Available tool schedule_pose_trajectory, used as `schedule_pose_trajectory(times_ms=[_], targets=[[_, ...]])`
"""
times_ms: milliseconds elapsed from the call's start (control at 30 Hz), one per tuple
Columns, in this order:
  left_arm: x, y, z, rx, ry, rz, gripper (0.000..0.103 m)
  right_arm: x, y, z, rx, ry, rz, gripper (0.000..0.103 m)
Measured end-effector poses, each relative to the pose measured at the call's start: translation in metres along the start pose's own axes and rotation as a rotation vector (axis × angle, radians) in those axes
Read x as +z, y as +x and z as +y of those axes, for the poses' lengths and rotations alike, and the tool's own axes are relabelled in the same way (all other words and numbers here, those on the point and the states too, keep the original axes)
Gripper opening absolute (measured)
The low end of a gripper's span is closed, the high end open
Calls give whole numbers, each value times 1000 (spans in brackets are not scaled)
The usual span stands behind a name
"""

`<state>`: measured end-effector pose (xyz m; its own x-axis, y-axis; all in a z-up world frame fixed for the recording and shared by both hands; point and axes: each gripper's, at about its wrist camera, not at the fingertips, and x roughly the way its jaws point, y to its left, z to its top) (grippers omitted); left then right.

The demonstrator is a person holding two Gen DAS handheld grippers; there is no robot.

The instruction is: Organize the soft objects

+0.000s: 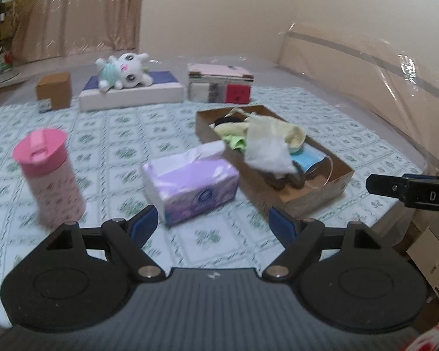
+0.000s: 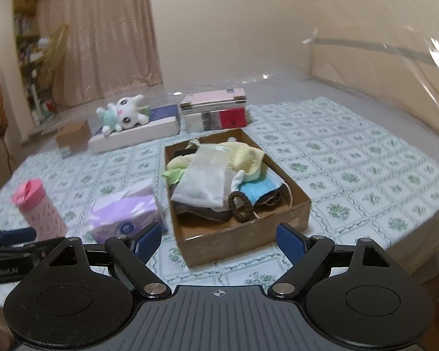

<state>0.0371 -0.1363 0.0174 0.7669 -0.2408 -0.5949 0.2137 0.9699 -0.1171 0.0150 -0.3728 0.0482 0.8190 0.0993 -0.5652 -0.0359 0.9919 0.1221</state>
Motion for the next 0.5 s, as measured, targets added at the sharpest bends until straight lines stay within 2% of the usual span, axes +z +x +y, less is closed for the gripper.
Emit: schedule_pose_trajectory(times_ms=[133,333,500], targets=[[-12,-9,8,8,-23,20,81,-9,1,18,-19,-62,12,85],[-23,-15,14,-13,-68,43,81,-23,4,26,-4,-25,45,85],[-25,-19,8,22,-39,48,81,-29,5,30,0,-21,69,85]])
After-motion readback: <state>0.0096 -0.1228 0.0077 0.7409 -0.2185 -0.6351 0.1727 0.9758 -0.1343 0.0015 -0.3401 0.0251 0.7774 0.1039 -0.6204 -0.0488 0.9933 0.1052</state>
